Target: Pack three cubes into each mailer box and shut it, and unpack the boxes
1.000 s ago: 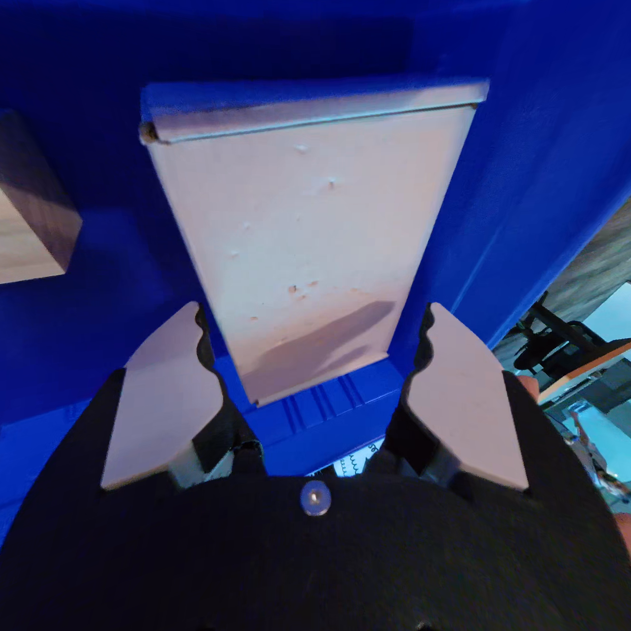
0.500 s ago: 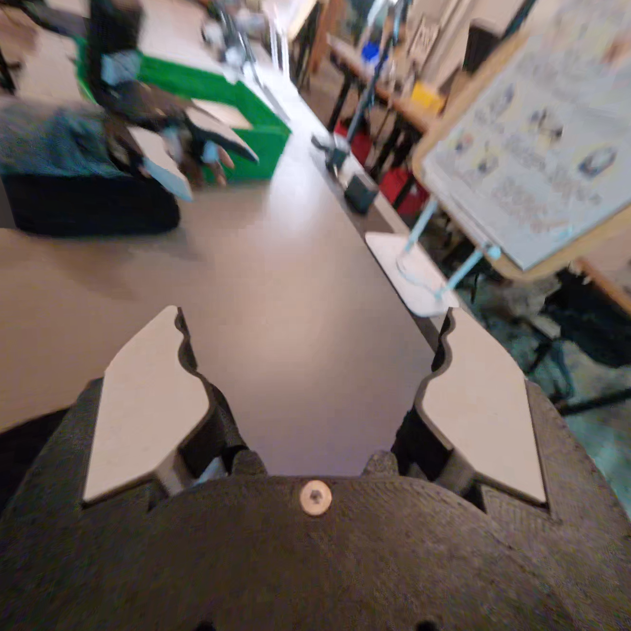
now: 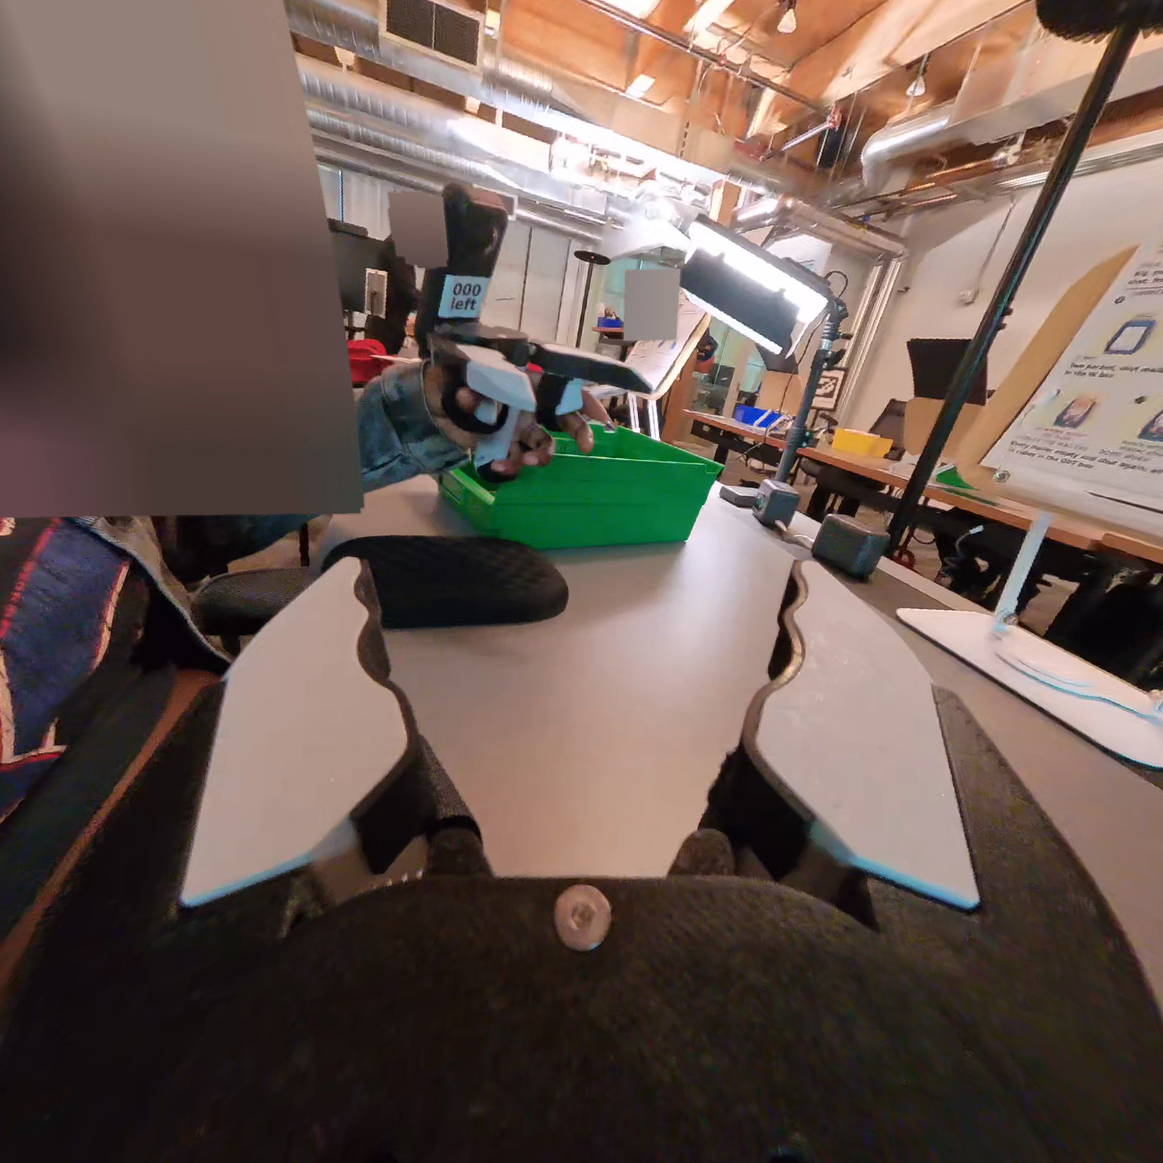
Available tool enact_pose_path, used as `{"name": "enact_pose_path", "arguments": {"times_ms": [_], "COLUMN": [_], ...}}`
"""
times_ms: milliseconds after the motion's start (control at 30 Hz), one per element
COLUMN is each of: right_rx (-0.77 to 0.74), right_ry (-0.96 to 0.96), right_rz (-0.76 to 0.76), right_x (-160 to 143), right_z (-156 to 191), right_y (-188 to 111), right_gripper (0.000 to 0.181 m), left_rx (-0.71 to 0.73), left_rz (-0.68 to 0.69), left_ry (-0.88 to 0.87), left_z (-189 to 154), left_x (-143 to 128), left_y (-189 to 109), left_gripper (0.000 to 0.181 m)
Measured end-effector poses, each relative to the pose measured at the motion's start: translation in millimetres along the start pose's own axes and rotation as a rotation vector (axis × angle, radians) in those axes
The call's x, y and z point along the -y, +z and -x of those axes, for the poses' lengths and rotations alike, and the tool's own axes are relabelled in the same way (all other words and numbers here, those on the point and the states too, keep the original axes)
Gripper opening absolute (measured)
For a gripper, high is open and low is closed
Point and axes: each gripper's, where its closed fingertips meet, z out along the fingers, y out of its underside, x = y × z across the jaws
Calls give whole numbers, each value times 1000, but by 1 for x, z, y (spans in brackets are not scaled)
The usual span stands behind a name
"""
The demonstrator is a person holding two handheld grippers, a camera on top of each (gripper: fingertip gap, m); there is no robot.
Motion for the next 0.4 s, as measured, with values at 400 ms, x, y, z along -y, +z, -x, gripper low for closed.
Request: {"name": "enact_pose_path", "arguments": {"times_ms": [400], "right_rx": [-1], "right_ry": [14], "right_rz": [6], "right_x": [-5], "right_z": [-1], "right_y": [1], "right_gripper": [121], "left_rx": [84], "left_rz": [820], "left_ry": [342], "left_z": [131], "left_x": [-50], "left_y": [-118], "left_gripper": [121]}}
